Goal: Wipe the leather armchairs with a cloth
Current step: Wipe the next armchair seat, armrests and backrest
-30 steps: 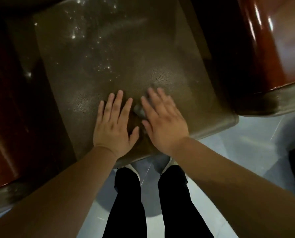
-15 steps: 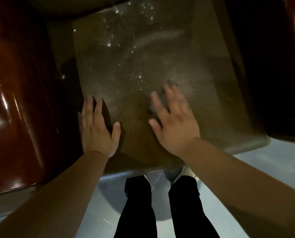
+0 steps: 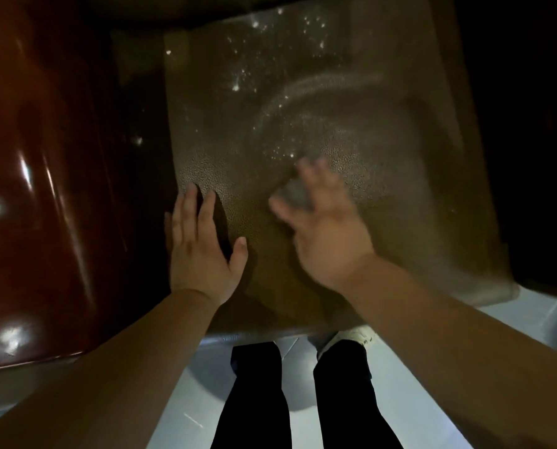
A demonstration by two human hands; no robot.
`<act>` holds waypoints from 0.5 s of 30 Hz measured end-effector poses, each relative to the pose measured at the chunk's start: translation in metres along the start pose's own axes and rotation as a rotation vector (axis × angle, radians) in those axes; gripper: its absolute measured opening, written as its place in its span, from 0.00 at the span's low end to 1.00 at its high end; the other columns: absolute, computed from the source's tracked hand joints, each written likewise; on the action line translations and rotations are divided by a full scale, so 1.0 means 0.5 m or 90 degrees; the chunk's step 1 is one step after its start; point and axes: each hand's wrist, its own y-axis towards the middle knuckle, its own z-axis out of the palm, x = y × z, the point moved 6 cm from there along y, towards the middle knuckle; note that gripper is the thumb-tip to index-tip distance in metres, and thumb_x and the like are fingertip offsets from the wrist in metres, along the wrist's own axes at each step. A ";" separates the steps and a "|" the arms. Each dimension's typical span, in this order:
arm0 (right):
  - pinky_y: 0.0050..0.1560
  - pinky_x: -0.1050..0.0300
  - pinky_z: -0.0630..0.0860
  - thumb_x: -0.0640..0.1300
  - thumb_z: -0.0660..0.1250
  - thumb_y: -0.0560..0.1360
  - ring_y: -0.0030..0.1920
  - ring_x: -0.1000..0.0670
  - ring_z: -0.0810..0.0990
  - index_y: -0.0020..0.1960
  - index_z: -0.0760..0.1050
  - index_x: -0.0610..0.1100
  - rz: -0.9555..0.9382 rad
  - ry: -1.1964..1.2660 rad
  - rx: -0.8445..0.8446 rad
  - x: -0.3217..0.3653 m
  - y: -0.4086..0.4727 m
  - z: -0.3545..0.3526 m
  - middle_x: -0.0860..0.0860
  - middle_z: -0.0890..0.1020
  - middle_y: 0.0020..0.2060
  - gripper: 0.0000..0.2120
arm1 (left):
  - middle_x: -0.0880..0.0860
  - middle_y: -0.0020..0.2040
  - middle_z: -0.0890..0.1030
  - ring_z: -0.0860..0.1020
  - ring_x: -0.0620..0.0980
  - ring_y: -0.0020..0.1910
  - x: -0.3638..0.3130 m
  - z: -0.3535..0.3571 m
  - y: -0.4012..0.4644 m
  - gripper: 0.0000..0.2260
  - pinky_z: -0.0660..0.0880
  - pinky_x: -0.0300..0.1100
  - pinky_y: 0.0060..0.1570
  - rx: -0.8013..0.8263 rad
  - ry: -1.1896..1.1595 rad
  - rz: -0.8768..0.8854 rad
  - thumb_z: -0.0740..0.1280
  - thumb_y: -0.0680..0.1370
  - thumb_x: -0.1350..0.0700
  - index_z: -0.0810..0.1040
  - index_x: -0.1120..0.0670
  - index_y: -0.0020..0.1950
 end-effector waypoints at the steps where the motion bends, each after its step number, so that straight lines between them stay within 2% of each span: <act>1: 0.82 0.38 0.51 0.43 0.68 0.77 0.83 0.36 0.49 0.79 0.70 0.53 -0.098 -0.034 0.047 0.023 -0.006 0.014 0.41 0.55 0.83 0.30 | 0.55 0.87 0.50 0.48 0.56 0.86 -0.004 -0.006 0.007 0.37 0.49 0.64 0.83 0.009 -0.022 -0.010 0.60 0.79 0.39 0.56 0.51 0.85; 2: 0.82 0.39 0.51 0.45 0.70 0.77 0.83 0.37 0.49 0.80 0.68 0.53 -0.147 -0.069 0.070 0.013 -0.006 0.015 0.42 0.55 0.83 0.32 | 0.53 0.87 0.49 0.48 0.56 0.85 -0.005 -0.015 0.022 0.36 0.52 0.65 0.82 0.005 -0.057 -0.030 0.60 0.79 0.39 0.56 0.50 0.85; 3: 0.81 0.39 0.53 0.46 0.72 0.76 0.83 0.37 0.51 0.81 0.66 0.51 -0.136 -0.108 0.061 -0.021 0.001 0.005 0.42 0.55 0.83 0.35 | 0.51 0.87 0.48 0.49 0.57 0.85 -0.003 -0.026 0.044 0.35 0.54 0.66 0.81 -0.018 -0.094 -0.056 0.60 0.80 0.39 0.57 0.48 0.85; 4: 0.81 0.38 0.56 0.46 0.72 0.76 0.83 0.36 0.53 0.81 0.65 0.50 -0.065 -0.139 0.032 -0.069 0.013 -0.012 0.40 0.56 0.83 0.35 | 0.50 0.86 0.48 0.49 0.57 0.85 -0.003 -0.036 0.073 0.34 0.55 0.65 0.81 -0.050 -0.119 -0.078 0.60 0.81 0.39 0.56 0.47 0.85; 6: 0.81 0.36 0.57 0.46 0.65 0.80 0.82 0.35 0.52 0.82 0.62 0.49 0.189 -0.118 -0.049 -0.185 0.037 -0.057 0.39 0.55 0.83 0.31 | 0.51 0.87 0.48 0.49 0.57 0.85 -0.007 -0.036 0.125 0.35 0.52 0.62 0.81 -0.080 -0.096 -0.102 0.58 0.81 0.38 0.53 0.48 0.85; 7: 0.82 0.38 0.54 0.49 0.59 0.83 0.83 0.36 0.49 0.83 0.60 0.49 0.331 -0.069 -0.073 -0.235 0.045 -0.076 0.39 0.53 0.83 0.29 | 0.53 0.87 0.48 0.49 0.57 0.85 -0.013 -0.027 0.140 0.36 0.51 0.61 0.82 -0.076 -0.049 -0.098 0.57 0.81 0.37 0.52 0.50 0.86; 8: 0.83 0.40 0.50 0.52 0.53 0.84 0.83 0.37 0.47 0.84 0.57 0.48 0.440 -0.027 -0.094 -0.260 0.057 -0.089 0.38 0.51 0.83 0.29 | 0.55 0.87 0.49 0.49 0.57 0.85 -0.017 -0.015 0.147 0.37 0.50 0.60 0.83 -0.071 -0.004 -0.090 0.55 0.82 0.37 0.51 0.52 0.86; 9: 0.83 0.41 0.47 0.55 0.48 0.84 0.83 0.37 0.45 0.84 0.55 0.47 0.496 -0.029 -0.099 -0.254 0.075 -0.093 0.37 0.50 0.83 0.30 | 0.56 0.87 0.50 0.49 0.57 0.86 -0.020 -0.003 0.149 0.37 0.50 0.60 0.83 -0.072 0.022 -0.081 0.54 0.82 0.37 0.51 0.53 0.87; 10: 0.83 0.41 0.45 0.58 0.45 0.84 0.83 0.36 0.44 0.85 0.52 0.47 0.491 -0.062 -0.090 -0.223 0.093 -0.084 0.37 0.49 0.83 0.32 | 0.57 0.87 0.50 0.49 0.57 0.86 -0.019 0.003 0.149 0.36 0.49 0.59 0.84 -0.076 0.033 -0.077 0.54 0.82 0.38 0.51 0.53 0.87; 11: 0.82 0.40 0.45 0.60 0.44 0.84 0.83 0.36 0.44 0.85 0.50 0.47 0.425 -0.096 -0.072 -0.168 0.112 -0.068 0.37 0.49 0.83 0.33 | 0.56 0.87 0.51 0.50 0.57 0.86 -0.017 0.004 0.148 0.36 0.50 0.59 0.84 -0.082 0.037 -0.075 0.54 0.82 0.38 0.51 0.53 0.87; 13: 0.82 0.37 0.49 0.60 0.46 0.84 0.83 0.35 0.45 0.85 0.51 0.48 0.138 -0.131 -0.020 -0.024 0.138 -0.020 0.38 0.50 0.83 0.32 | 0.56 0.87 0.51 0.49 0.56 0.86 -0.011 -0.002 0.150 0.36 0.51 0.59 0.83 -0.088 0.045 -0.075 0.53 0.82 0.39 0.51 0.53 0.87; 15: 0.82 0.39 0.48 0.57 0.55 0.84 0.83 0.38 0.46 0.84 0.55 0.49 -0.131 -0.127 0.072 0.070 0.124 0.026 0.41 0.51 0.84 0.31 | 0.55 0.87 0.50 0.48 0.56 0.86 -0.010 -0.006 0.154 0.35 0.51 0.60 0.83 -0.077 0.051 -0.067 0.53 0.82 0.40 0.50 0.52 0.87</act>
